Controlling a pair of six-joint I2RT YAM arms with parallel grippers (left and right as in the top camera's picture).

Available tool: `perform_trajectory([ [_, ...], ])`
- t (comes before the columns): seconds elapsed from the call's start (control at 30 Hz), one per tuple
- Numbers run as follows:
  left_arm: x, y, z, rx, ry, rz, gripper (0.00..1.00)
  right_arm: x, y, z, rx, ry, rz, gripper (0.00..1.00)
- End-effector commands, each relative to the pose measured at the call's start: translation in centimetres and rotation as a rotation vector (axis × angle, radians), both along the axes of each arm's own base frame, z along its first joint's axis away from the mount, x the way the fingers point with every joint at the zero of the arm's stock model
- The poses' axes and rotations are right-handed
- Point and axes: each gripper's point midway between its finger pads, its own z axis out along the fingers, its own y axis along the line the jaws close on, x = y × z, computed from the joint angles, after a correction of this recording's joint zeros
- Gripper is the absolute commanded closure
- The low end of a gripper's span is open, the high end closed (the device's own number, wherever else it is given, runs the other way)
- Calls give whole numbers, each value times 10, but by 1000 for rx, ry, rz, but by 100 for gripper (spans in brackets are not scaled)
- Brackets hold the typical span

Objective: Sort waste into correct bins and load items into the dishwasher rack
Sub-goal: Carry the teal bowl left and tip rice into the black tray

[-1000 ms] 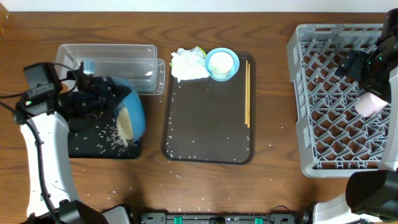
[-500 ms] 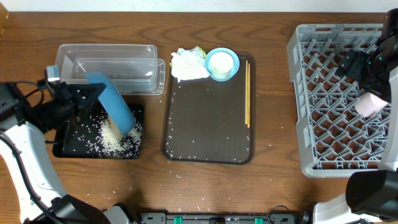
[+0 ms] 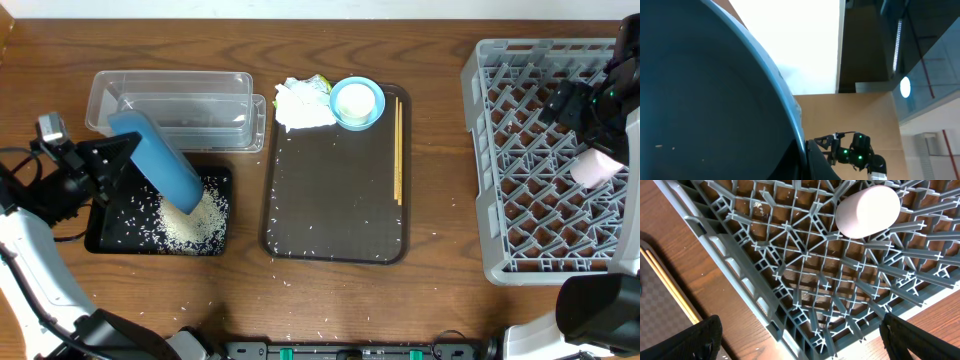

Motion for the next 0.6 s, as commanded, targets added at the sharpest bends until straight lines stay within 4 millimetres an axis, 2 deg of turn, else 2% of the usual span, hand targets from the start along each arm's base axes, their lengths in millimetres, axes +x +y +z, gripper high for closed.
perform_trajectory([
  [0.0,-2,-1,10,-55,-37,-15,94,2,0,4,-5,-13,-3,1],
  [0.1,-1,5,8,-18,-64,-5,94,2,0,4,-5,-14,-3,1],
  [0.27,-3,12,5,-50,-41,22,94,2,0,4,-5,-14,-3,1],
  [0.33,-9,7,4,-109,14,24,94,2,0,4,-5,-14,-3,1],
  [0.43,-10,6,4,-53,-36,18,94,2,0,4,-5,-13,-3,1],
  [0.57,-14,-4,8,-84,-8,6,94,2,0,4,-5,-14,-3,1],
])
